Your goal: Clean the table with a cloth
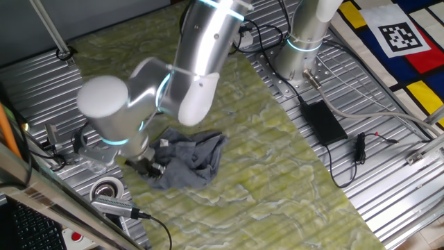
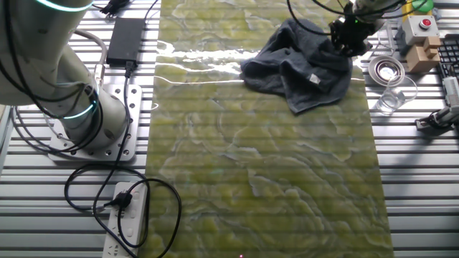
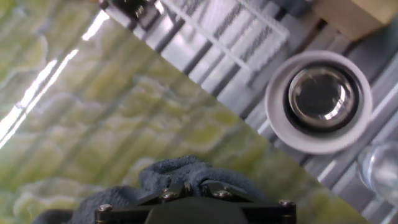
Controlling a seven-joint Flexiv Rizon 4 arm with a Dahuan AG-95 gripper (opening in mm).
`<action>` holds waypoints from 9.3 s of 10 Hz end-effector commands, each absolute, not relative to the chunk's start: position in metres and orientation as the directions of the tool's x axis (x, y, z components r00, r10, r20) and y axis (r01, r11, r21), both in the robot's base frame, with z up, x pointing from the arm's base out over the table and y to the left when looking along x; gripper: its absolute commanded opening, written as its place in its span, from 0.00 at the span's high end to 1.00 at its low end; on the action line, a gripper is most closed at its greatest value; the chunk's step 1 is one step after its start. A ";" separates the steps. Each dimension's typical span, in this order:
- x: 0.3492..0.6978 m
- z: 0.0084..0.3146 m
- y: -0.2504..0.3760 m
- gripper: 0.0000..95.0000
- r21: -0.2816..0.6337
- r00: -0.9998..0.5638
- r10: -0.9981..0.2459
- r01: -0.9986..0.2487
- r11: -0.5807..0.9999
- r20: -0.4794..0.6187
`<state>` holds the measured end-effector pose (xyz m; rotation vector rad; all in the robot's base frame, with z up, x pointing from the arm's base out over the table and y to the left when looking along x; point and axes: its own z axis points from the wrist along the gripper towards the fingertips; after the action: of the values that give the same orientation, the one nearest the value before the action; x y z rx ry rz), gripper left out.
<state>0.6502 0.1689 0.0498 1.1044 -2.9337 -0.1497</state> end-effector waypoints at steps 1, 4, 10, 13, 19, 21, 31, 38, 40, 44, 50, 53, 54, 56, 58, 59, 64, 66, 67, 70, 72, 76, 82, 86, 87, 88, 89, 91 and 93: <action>0.646 0.049 0.170 1.00 0.091 -0.759 -0.651 -0.650 0.754 -0.028; 0.632 0.050 0.171 1.00 0.118 -0.768 -0.639 -0.639 0.760 -0.044; 0.596 0.054 0.185 1.00 0.153 -0.821 -0.566 -0.569 0.808 -0.068; 0.596 0.054 0.185 1.00 0.145 -0.849 -0.525 -0.528 0.837 -0.064; 0.596 0.054 0.185 1.00 0.127 -0.839 -0.543 -0.543 0.830 -0.042; 0.596 0.054 0.185 0.40 0.128 -0.823 -0.567 -0.567 0.814 -0.043; 0.596 0.054 0.186 0.40 0.125 -0.782 -0.622 -0.620 0.774 -0.026; 0.605 0.055 0.186 0.40 0.122 -0.792 -0.610 -0.608 0.784 -0.029; 0.609 0.056 0.184 0.40 0.123 -0.793 -0.609 -0.608 0.785 -0.030; 0.614 0.058 0.187 0.40 0.124 -0.798 -0.602 -0.600 0.790 -0.029; 0.580 0.102 0.171 0.40 0.116 -0.760 -0.650 -0.646 0.754 -0.006; 0.560 0.104 0.168 0.40 0.086 -0.738 -0.674 -0.670 0.737 0.023; 0.560 0.097 0.166 0.40 0.090 -0.737 -0.675 -0.672 0.735 0.020; 0.560 0.095 0.166 0.40 0.097 -0.738 -0.674 -0.669 0.737 0.035; 0.560 0.095 0.166 0.40 0.095 -0.749 -0.661 -0.656 0.749 0.044; 0.560 0.095 0.166 0.40 0.094 -0.751 -0.658 -0.653 0.751 0.041; 0.560 0.095 0.166 0.40 0.068 -0.788 -0.615 -0.612 0.788 0.035; 0.560 0.095 0.166 0.40 0.053 -0.779 -0.626 -0.624 0.779 0.034; 0.560 0.095 0.166 0.40 0.052 -0.774 -0.632 -0.631 0.774 0.030; 0.560 0.095 0.166 0.40 0.054 -0.761 -0.648 -0.646 0.761 0.029; 0.544 0.102 0.159 0.40 0.056 -0.739 -0.674 -0.672 0.739 0.027; 0.524 0.108 0.143 0.40 0.060 -0.714 -0.700 -0.697 0.714 0.031; 0.522 0.104 0.140 0.40 0.088 -0.702 -0.711 -0.707 0.702 0.038; 0.522 0.104 0.140 0.40 0.133 -0.673 -0.736 -0.725 0.676 0.068; 0.522 0.104 0.140 0.40 0.134 -0.673 -0.737 -0.726 0.675 0.066; 0.522 0.104 0.140 0.40 0.137 -0.671 -0.739 -0.728 0.672 0.062; 0.522 0.104 0.140 0.20 0.138 -0.668 -0.741 -0.730 0.669 0.060; 0.521 0.103 0.141 0.20 0.139 -0.671 -0.739 -0.727 0.672 0.058; 0.516 0.089 0.151 0.20 0.134 -0.674 -0.737 -0.726 0.674 0.052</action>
<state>0.5149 0.1529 0.0866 1.2188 -2.7820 -0.1516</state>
